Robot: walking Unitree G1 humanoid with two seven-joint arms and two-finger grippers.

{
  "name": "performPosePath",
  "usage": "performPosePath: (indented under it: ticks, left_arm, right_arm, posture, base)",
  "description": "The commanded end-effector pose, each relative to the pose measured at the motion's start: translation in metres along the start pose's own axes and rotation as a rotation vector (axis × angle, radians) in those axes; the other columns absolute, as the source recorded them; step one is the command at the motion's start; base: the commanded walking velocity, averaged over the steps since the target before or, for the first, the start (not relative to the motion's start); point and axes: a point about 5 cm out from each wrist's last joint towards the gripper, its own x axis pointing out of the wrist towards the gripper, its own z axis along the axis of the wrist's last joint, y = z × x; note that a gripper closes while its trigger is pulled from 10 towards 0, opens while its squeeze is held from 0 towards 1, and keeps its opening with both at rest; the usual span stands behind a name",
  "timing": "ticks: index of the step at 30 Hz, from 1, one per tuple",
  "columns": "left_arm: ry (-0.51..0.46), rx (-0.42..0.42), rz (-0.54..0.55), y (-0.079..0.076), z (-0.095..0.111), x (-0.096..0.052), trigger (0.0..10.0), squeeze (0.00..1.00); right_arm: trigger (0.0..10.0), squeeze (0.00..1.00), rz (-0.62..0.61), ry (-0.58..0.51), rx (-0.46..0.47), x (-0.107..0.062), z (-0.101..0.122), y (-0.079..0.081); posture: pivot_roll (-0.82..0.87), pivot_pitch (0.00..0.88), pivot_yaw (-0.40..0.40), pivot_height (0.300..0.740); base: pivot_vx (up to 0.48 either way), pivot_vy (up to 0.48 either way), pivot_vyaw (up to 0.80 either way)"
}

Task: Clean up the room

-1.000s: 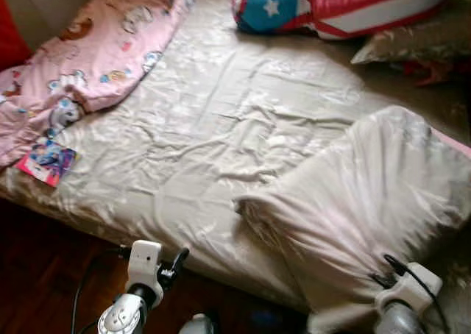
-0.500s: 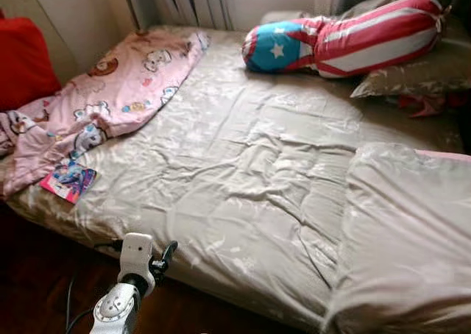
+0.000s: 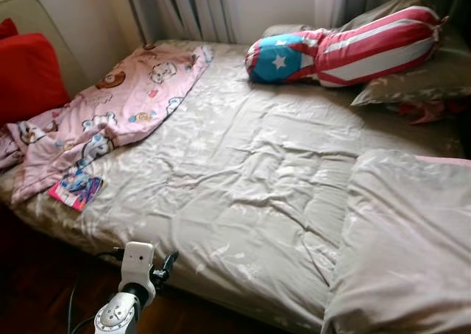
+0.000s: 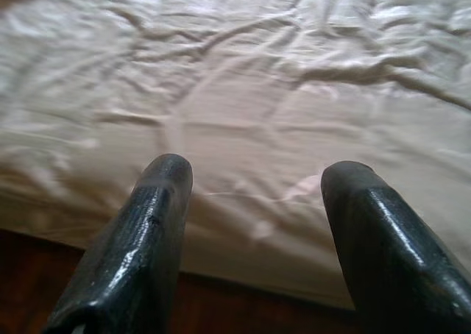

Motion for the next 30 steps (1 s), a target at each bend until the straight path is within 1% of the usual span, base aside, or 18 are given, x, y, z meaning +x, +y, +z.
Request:
performPosePath:
  ticks: [1,3,4,6,7,8,9,12,14,15,16,18,19,21,25,28,30]
  left_arm:
    - [0.027,-0.045,0.027,0.001,-0.008,-0.002,10.0,0.00]
    - [0.048,-0.055,0.037,0.000,-0.012,-0.002,10.0,0.00]
    - [0.084,-0.054,0.042,-0.002,-0.020,-0.004,10.0,0.00]
    - [0.117,-0.050,0.048,-0.003,-0.026,-0.007,10.0,0.00]
    - [0.127,-0.048,0.051,-0.003,-0.028,-0.007,10.0,0.00]
    - [0.162,-0.053,0.068,-0.003,-0.035,-0.010,10.0,0.00]
    - [0.182,-0.055,0.078,-0.003,-0.039,-0.012,10.0,0.00]
    - [0.240,-0.051,0.095,-0.004,-0.050,-0.017,10.0,0.00]
    - [0.297,-0.049,0.105,-0.006,-0.060,-0.022,10.0,0.00]
    - [0.297,-0.049,0.105,-0.006,-0.060,-0.022,10.0,0.00]
    - [0.323,-0.048,0.106,-0.006,-0.064,-0.024,10.0,0.00]
    - [0.352,-0.045,0.112,-0.007,-0.068,-0.027,10.0,0.00]
    - [0.377,-0.037,0.117,-0.007,-0.072,-0.029,10.0,0.00]
    - [0.391,-0.052,0.135,-0.006,-0.074,-0.030,10.0,0.00]
    - [0.432,-0.049,0.130,-0.007,-0.078,-0.032,10.0,0.00]
    - [0.464,-0.055,0.135,-0.008,-0.081,-0.032,10.0,0.00]
    - [0.478,-0.052,0.127,-0.015,-0.083,-0.032,10.0,0.00]
  right_arm:
    - [10.0,0.00,0.159,-0.023,-0.045,-0.002,0.002,0.026]
    - [10.0,0.00,0.214,-0.006,-0.050,-0.004,0.000,0.038]
    - [10.0,0.00,0.293,0.028,-0.048,-0.008,-0.006,0.056]
    - [10.0,0.00,0.349,0.054,-0.045,-0.013,-0.011,0.071]
    - [10.0,0.00,0.364,0.061,-0.045,-0.015,-0.012,0.076]
    - [10.0,0.00,0.421,0.095,-0.037,-0.022,-0.019,0.090]
    - [10.0,0.00,0.455,0.124,-0.039,-0.027,-0.025,0.099]
    - [10.0,0.00,0.533,0.192,-0.049,-0.041,-0.040,0.116]
    - [10.0,0.00,0.587,0.277,-0.060,-0.057,-0.057,0.130]
    - [10.0,0.00,0.587,0.277,-0.060,-0.057,-0.057,0.130]
    - [10.0,0.00,0.605,0.314,-0.070,-0.064,-0.064,0.135]
    - [10.0,0.00,0.629,0.356,-0.094,-0.072,-0.073,0.139]
    - [10.0,0.00,0.649,0.388,-0.131,-0.079,-0.080,0.142]
    - [10.0,0.00,0.636,0.427,-0.141,-0.085,-0.088,0.143]
    - [10.0,0.00,0.601,0.440,-0.092,-0.085,-0.088,0.144]
    - [10.0,0.00,0.600,0.451,-0.112,-0.087,-0.090,0.144]
    - [10.0,0.00,0.592,0.487,-0.150,-0.091,-0.099,0.138]
  posture:
    - [-0.05,0.038,0.029,0.740]
    - [-0.06,0.031,0.018,0.740]
    - [-0.06,0.020,0.010,0.740]
    - [-0.06,0.012,0.001,0.740]
    - [-0.06,0.010,-0.003,0.740]
    - [-0.06,0.000,-0.013,0.740]
    - [-0.05,0.000,-0.017,0.740]
    - [-0.04,0.000,-0.024,0.740]
    - [-0.03,0.000,-0.030,0.740]
    - [-0.03,0.000,-0.030,0.740]
    - [-0.03,0.000,-0.032,0.740]
    - [-0.03,0.000,-0.035,0.740]
    - [-0.02,0.000,-0.037,0.740]
    - [-0.02,0.000,-0.036,0.740]
    - [-0.01,0.000,-0.036,0.740]
    - [-0.01,0.000,-0.033,0.740]
    - [0.00,0.000,-0.037,0.740]
  base:
    - [0.000,0.000,0.00]
    - [0.000,0.000,0.00]
    - [0.000,0.000,0.00]
    - [0.000,0.000,0.00]
    - [0.000,0.000,0.00]
    - [0.000,0.000,0.00]
    - [0.000,0.000,0.00]
    - [0.000,0.000,0.00]
    - [0.000,0.000,0.00]
    - [0.000,0.000,0.00]
    - [0.000,0.000,0.00]
    - [0.000,0.000,0.00]
    - [0.000,0.000,0.00]
    - [0.000,0.000,0.00]
    - [0.000,0.000,0.00]
    - [0.000,0.000,0.00]
    - [0.000,0.000,0.00]
